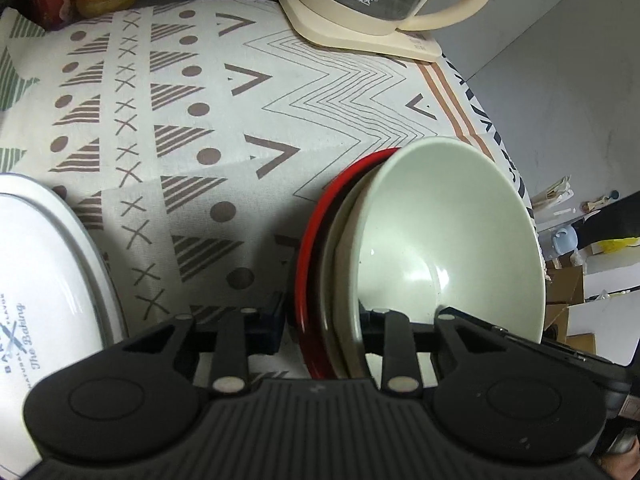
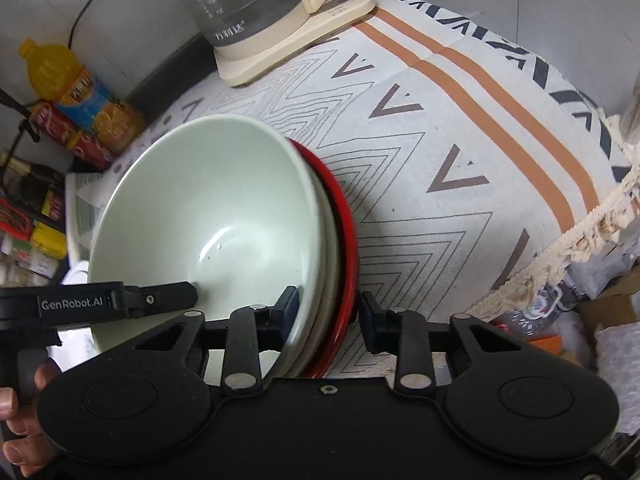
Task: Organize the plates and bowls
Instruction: 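Lift the nested bowls with both grippers toward the plate stack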
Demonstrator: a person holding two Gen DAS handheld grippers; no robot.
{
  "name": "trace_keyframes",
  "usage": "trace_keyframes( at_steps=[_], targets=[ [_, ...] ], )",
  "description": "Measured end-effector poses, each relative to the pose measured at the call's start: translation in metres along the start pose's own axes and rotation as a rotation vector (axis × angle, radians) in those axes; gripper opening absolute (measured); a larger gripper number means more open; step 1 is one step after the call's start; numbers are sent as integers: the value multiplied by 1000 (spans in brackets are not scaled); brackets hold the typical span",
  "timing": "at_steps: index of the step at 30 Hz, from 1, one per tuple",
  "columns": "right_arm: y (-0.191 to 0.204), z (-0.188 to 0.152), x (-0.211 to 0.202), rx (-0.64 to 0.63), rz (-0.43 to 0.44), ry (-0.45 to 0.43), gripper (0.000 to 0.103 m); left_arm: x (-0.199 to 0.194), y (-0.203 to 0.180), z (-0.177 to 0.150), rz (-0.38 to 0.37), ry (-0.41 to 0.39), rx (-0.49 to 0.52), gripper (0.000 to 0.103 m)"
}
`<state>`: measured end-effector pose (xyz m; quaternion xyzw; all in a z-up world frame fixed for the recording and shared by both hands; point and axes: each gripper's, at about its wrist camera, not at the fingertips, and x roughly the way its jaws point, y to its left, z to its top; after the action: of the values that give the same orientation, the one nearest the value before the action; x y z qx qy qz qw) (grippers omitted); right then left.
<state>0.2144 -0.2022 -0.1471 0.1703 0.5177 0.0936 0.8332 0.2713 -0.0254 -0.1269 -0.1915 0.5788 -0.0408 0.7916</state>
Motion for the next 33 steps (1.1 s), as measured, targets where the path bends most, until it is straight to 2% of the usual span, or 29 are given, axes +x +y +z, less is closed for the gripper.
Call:
trace_keyframes(
  at_steps=[7, 18, 33],
  targets=[
    [6, -1, -6, -27, 14, -25, 30, -11, 2, -3, 7, -26, -20, 28],
    [26, 14, -21, -91, 58, -79, 30, -45, 4, 0, 10, -113, -49, 28],
    [67, 27, -32, -199, 118, -120, 29, -84, 26, -6, 24, -204, -150, 29]
  ],
)
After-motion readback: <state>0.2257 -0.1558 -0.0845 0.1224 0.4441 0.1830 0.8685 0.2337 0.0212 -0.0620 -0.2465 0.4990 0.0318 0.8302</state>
